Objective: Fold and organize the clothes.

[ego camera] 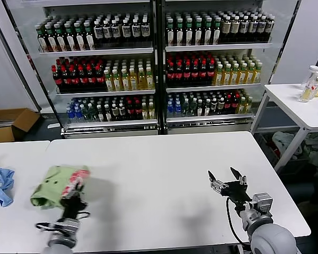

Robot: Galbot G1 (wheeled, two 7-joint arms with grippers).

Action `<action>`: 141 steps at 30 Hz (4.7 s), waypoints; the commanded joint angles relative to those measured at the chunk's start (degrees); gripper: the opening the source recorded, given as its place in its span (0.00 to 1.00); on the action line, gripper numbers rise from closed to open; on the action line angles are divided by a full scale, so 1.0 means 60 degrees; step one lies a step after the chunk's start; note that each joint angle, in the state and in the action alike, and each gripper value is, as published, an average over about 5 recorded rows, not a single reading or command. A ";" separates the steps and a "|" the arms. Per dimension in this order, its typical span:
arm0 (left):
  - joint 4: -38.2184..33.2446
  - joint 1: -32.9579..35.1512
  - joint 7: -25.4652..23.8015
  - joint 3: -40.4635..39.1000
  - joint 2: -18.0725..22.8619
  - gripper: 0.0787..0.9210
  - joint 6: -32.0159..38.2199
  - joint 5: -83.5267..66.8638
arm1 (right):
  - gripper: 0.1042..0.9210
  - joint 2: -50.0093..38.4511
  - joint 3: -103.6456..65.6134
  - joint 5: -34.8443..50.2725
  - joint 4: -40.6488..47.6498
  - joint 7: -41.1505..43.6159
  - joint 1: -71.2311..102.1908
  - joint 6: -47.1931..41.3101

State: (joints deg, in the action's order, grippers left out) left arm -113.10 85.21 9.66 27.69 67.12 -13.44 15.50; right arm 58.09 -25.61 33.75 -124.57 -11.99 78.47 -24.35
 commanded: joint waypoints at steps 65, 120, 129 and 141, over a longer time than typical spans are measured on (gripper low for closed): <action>0.0143 -0.0332 0.0060 0.0817 -0.0294 0.88 0.2411 -0.8443 | 0.59 0.3427 0.6987 0.1034 0.5382 -0.1755 -0.5269 -0.0665; -0.1503 0.1005 -0.0465 0.0134 0.0466 0.88 0.1892 -0.5382 | 0.86 0.0990 -0.1612 -0.2358 0.0479 0.1567 0.2499 0.3243; -0.1827 0.1170 -0.0505 0.0108 0.0475 0.88 0.1540 -0.4991 | 0.88 0.1523 -0.1484 -0.2857 0.0431 0.1364 0.2586 0.3026; -0.2104 0.1453 -0.0484 0.0149 0.0473 0.88 0.1342 -0.4922 | 0.88 0.1734 -0.1393 -0.3428 0.0287 0.1553 0.2807 0.3264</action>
State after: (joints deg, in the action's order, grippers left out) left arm -124.36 92.82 6.86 28.67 69.79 -4.42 -15.63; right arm 66.64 -31.64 15.40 -120.54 -2.83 90.94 -5.97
